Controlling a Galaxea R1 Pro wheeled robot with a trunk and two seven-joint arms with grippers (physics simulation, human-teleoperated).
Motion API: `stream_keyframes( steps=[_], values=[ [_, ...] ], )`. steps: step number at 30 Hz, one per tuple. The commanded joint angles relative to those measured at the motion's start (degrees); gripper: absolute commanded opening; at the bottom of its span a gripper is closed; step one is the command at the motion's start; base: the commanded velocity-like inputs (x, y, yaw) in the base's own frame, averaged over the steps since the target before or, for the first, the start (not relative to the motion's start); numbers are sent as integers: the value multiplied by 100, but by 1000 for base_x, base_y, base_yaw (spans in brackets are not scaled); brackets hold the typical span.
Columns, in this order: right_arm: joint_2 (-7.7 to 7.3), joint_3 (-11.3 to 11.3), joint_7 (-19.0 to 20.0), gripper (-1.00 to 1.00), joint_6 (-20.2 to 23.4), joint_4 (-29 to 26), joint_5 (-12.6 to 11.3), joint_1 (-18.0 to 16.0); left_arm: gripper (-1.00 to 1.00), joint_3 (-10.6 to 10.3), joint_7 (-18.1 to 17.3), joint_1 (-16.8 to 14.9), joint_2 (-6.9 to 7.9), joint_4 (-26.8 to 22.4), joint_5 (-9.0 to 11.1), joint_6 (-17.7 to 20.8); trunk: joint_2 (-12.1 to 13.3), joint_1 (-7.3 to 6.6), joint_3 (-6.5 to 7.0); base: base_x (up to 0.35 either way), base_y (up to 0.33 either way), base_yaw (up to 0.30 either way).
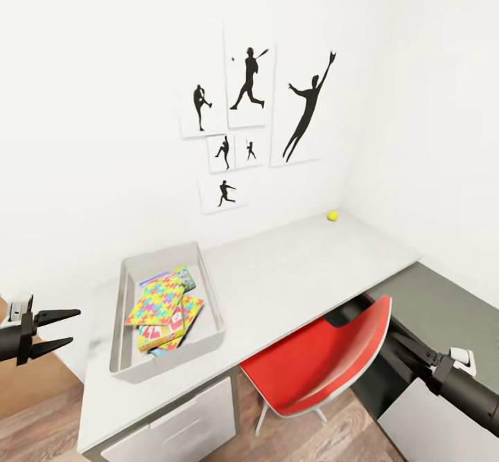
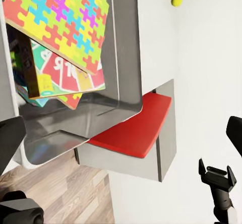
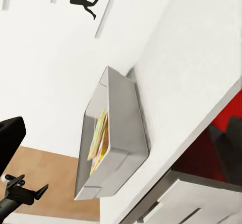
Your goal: Put all the toys in the child's room - the three board games (two on the bed and one on the table), the two jigsaw puzzles on the table, and the tennis ball on the table - inside the toy box on the table in the child's room.
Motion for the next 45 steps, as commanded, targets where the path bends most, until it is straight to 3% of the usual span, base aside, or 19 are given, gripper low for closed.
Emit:
stream_keyframes(
  steps=[1,29,37,45],
  values=[
    [0,-10,14,100,24,-6,3,3,100,-27,-60,-20,3,10,-36,4,-12,4,-11,0,0,-155],
    [-28,-10,14,100,23,2,3,3,100,-20,-45,-20,-27,-65,-36,-9,-12,4,-35,0,0,-261],
    [6,-10,11,100,3,2,12,3,100,-16,-43,-20,-71,-65,-68,-10,-12,4,-35,0,0,-73],
    [19,-10,105,100,-280,8,594,3,100,-11,-35,-20,-110,-65,-79,-18,-12,4,-35,0,0,-5]
  ],
)
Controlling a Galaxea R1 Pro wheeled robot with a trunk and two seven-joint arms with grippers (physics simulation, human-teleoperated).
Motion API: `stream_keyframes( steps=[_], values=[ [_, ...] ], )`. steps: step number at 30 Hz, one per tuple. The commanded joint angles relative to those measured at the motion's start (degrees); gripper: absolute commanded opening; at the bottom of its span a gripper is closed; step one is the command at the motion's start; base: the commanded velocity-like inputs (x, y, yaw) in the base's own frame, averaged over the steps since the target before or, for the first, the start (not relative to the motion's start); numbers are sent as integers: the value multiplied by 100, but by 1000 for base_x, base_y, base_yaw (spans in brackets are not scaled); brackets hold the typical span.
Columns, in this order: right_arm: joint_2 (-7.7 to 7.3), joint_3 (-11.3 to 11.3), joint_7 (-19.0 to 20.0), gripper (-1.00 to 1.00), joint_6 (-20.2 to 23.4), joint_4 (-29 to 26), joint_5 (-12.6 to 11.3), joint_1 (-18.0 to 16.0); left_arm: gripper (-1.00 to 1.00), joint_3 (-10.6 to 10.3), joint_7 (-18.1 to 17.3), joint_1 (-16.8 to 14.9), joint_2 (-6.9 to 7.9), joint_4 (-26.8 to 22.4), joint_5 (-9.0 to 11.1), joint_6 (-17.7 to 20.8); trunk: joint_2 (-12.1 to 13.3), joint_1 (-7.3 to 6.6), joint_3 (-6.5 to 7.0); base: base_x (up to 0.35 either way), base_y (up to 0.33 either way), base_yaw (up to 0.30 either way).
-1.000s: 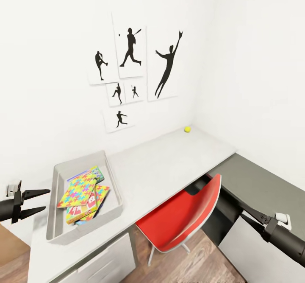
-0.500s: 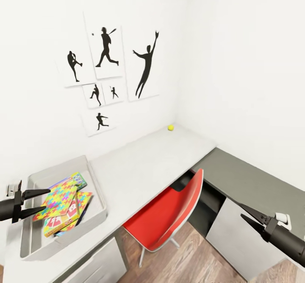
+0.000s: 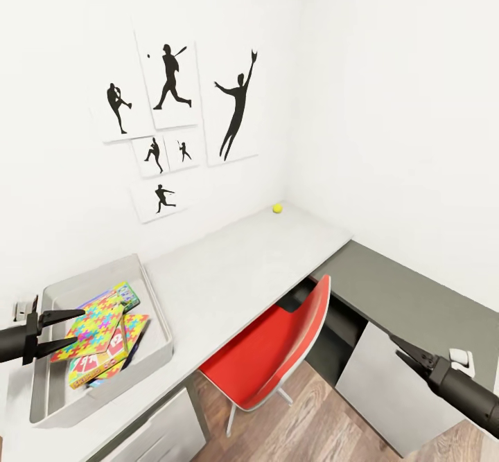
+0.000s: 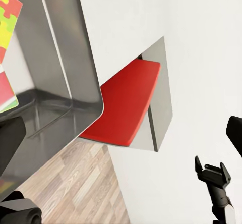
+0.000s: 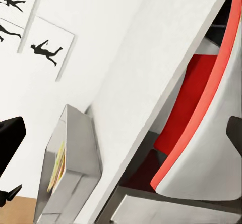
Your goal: Put all the toys in the child's room - the three board games (two on the bed and one on the table), the two jigsaw puzzles on the table, and the tennis ball on the table - inside the toy box on the table in the child's room.
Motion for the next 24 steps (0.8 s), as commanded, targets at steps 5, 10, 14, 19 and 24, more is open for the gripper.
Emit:
stream_keyframes(
  steps=[5,10,14,19,24],
  values=[
    [-3,-24,457,100,3,-11,117,3,100,-25,-55,-19,-14,11,-37,2,-12,4,-11,0,0,0],
    [-3,-27,556,100,-2,-11,139,3,100,-26,-59,-19,-18,11,-37,2,-12,4,-11,0,0,0],
    [-1,-22,585,100,-7,-11,145,3,100,-29,-64,-19,-18,4,-37,3,-12,4,-10,0,0,-2],
    [0,-19,599,100,-9,-11,147,3,100,-33,-66,-19,-22,3,-37,2,-12,4,11,0,-1,-107],
    [0,-19,601,100,-9,-11,148,3,100,-34,-61,-19,-48,5,-37,2,-12,4,43,3,-124,-177]
  ],
)
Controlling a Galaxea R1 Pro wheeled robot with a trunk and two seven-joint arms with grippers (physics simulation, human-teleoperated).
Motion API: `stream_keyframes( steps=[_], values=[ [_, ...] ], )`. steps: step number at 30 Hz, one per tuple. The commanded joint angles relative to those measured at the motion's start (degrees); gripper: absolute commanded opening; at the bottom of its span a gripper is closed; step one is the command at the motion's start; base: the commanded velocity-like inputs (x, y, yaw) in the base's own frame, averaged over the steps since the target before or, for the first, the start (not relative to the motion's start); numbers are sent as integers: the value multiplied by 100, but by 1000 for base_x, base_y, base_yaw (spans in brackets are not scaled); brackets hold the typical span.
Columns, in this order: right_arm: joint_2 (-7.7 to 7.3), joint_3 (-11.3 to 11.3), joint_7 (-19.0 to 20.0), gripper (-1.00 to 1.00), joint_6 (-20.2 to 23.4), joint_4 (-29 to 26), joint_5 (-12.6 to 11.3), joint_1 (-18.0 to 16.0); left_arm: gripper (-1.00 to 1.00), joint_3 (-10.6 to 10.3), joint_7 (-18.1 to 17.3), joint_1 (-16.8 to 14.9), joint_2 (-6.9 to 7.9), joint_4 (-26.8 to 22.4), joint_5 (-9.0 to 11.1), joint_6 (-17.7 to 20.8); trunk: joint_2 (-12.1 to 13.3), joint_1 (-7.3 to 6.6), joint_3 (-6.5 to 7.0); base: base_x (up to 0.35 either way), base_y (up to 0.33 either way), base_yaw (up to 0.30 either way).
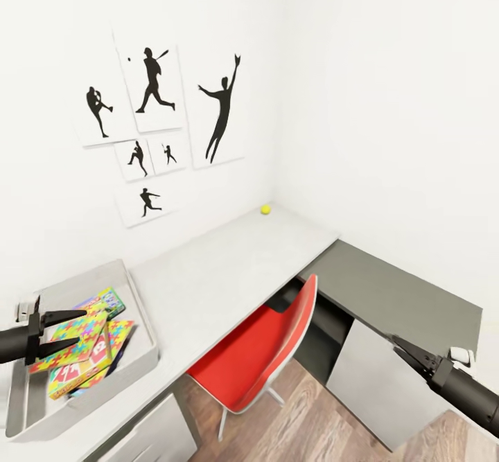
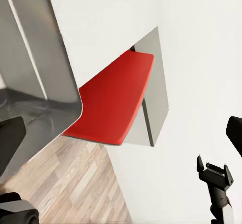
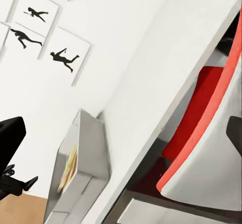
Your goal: Put all the toys in the child's room - the three board games (two on the bed and one on the table), the two jigsaw puzzles on the table, and the tennis ball on the table - inside the toy box on the table in the child's room.
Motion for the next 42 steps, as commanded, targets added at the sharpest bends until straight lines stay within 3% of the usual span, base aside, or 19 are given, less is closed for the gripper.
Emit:
stream_keyframes(
  steps=[1,11,21,23,28,31,33,35,36,37,39,40,42],
  values=[
    [-1,-9,2,100,31,-5,-17,3,100,-26,-59,-19,1,9,-39,3,-11,4,-4,28,-227,-192],
    [-1,-9,3,100,31,-5,-17,3,100,-26,-56,-19,-9,8,-39,3,-11,4,28,66,-241,-91],
    [-1,-9,3,100,31,-42,-17,3,100,-27,-57,-19,-21,-30,-39,1,-11,4,29,9,-25,-4],
    [2,12,-4,100,29,-62,-17,3,100,-20,-51,-19,-78,-67,-39,-12,-11,4,29,1,-2,0],
    [-14,117,-204,100,51,-81,-17,-101,100,32,-18,-82,-414,-277,-40,-62,-11,4,29,0,0,0],
    [-37,215,-564,100,268,-111,-33,-713,100,44,290,-134,-540,-760,-93,-157,-11,4,29,0,0,0],
    [-7,360,-924,100,616,-86,-35,-1296,100,48,736,-224,-618,-961,-132,-283,-11,4,29,0,0,0],
    [31,663,-1509,100,878,-3,-38,-1920,100,51,1343,-419,-691,-1063,-131,-403,-11,4,29,0,0,0],
    [56,906,-1993,100,967,88,-53,-2355,100,52,1800,-611,-759,-1102,-126,-456,-11,4,29,0,0,0],
    [77,1151,-2495,100,1035,185,-70,-2789,100,52,2267,-817,-879,-1127,-125,-485,-11,4,29,0,0,0],
    [102,1384,-2970,100,1082,294,-84,-3209,100,53,2723,-1022,-1062,-1134,-127,-499,-11,4,29,0,0,0],
    [141,1614,-3386,100,1110,450,-92,-3603,100,51,3159,-1236,-1294,-1130,-135,-500,-11,4,29,0,0,0],
    [210,1838,-3726,100,1132,662,-96,-3960,100,44,3589,-1468,-1557,-1109,-148,-494,-11,4,29,0,0,0]
  ],
)
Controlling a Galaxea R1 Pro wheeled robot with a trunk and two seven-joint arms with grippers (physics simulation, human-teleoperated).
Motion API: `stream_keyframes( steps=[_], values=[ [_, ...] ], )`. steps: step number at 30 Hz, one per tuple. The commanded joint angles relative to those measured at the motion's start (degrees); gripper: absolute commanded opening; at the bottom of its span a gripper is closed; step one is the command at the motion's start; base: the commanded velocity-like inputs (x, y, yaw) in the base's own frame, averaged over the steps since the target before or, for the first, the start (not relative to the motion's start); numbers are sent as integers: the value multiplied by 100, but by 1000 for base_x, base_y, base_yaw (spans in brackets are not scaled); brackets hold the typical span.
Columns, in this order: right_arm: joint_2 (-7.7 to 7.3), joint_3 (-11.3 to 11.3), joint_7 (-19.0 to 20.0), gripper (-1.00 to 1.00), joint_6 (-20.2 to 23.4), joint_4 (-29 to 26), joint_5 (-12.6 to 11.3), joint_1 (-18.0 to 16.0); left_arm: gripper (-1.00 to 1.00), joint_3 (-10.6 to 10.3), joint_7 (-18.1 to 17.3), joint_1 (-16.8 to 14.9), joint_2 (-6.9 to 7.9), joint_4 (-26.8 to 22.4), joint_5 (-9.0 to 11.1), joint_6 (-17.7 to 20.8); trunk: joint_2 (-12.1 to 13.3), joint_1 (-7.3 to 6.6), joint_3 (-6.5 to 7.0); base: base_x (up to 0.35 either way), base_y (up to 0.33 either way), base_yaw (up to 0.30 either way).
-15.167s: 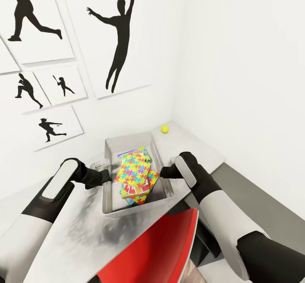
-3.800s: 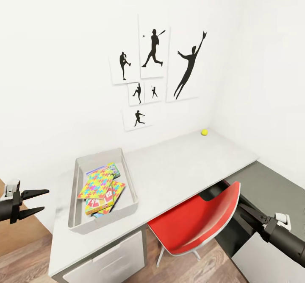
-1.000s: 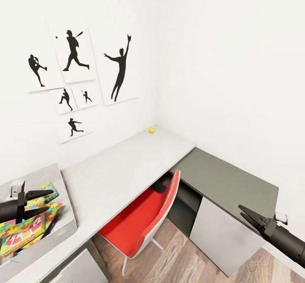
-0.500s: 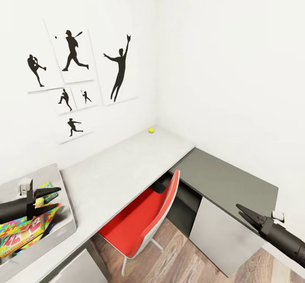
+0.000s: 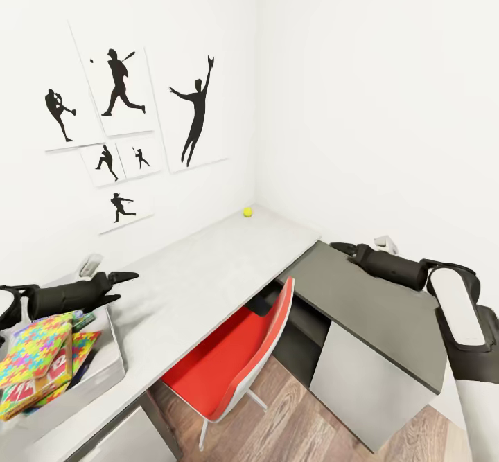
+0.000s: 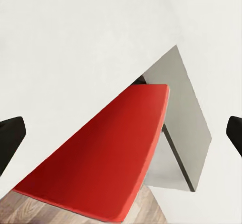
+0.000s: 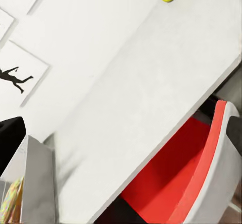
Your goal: Put all the toys in the child's room - the three board games (two on the bed and one on the table), the two jigsaw puzzles on the table, and the tennis ball on the table - inside the toy box on the table in the child's room.
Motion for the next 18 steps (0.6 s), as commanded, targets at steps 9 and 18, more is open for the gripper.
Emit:
stream_keyframes(
  steps=[9,18],
  values=[
    [649,682,-756,100,19,1874,115,-1428,100,-111,2817,-1574,-1634,822,11,208,-14,3,-14,0,0,0],
    [856,1362,-2179,100,32,2235,675,-1713,100,-738,3927,-2264,-2416,1211,-1058,230,-14,3,-14,1,0,0]
  ],
)
